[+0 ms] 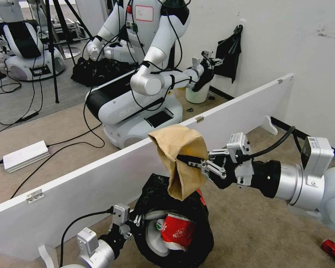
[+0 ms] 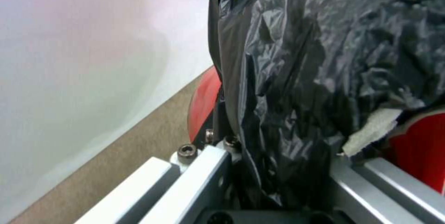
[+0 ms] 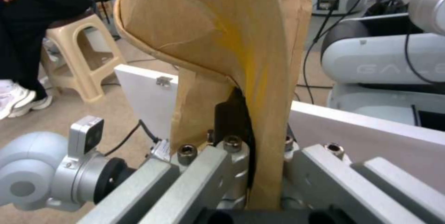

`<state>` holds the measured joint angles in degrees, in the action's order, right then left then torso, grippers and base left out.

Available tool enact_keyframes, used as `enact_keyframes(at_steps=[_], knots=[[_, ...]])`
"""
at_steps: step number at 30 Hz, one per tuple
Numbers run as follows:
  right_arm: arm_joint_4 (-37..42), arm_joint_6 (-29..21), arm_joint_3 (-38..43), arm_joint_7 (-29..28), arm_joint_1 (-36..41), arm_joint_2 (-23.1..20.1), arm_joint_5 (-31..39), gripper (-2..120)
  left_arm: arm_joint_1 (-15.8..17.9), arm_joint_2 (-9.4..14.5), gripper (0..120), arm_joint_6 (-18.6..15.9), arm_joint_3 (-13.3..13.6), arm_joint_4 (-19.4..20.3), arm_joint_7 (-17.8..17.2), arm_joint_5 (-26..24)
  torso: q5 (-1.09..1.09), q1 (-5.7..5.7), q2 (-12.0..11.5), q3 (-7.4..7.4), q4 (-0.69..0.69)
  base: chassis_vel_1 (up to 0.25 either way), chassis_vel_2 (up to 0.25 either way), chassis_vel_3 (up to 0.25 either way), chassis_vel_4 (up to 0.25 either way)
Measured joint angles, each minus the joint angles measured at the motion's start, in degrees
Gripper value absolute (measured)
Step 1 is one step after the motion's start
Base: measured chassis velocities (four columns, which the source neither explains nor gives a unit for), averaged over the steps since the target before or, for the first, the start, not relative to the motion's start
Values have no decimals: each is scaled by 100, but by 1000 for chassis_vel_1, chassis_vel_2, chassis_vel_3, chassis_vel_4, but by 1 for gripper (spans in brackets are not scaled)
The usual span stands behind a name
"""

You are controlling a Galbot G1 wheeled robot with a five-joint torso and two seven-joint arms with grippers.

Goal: Pick up the trash bin, then pick up the garbage from the floor and place it into the trash bin.

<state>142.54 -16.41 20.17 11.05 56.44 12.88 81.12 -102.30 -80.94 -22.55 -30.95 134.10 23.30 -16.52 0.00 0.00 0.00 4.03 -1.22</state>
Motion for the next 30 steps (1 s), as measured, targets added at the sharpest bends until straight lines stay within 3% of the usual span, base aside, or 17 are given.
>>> enact_keyframes(at_steps=[11, 16, 20, 24, 30], knots=[[-97, -4, -1022, -54, -818, 169, -4, 0, 164, -5, 0, -84, -10, 103, -8, -105, 0, 0, 0, 0, -1, 0, 0, 0, 0], [-228, 0, -1931, -46, -1734, 367, -18, 0, 209, -51, 0, -100, 16, 122, -8, -105, 0, 0, 0, 0, 1, 0, 0, 0, 0], [-249, 3, -2175, -37, -1911, 413, -41, 0, 230, -57, 0, -110, 16, 122, -8, -105, 0, 0, 0, 0, -1, 0, 0, 0, 0], [-306, 19, -2936, -25, -2494, 627, -76, 0, 272, -62, 0, -132, 38, 123, -8, -108, 0, 0, 0, 0, 1, 0, 0, 0, 0], [-426, 28, -3335, 4, -2717, 788, -89, 0, 282, -62, 0, -149, 74, 131, -6, -117, 0, 0, 0, 0, -1, 0, 0, 0, 0]])
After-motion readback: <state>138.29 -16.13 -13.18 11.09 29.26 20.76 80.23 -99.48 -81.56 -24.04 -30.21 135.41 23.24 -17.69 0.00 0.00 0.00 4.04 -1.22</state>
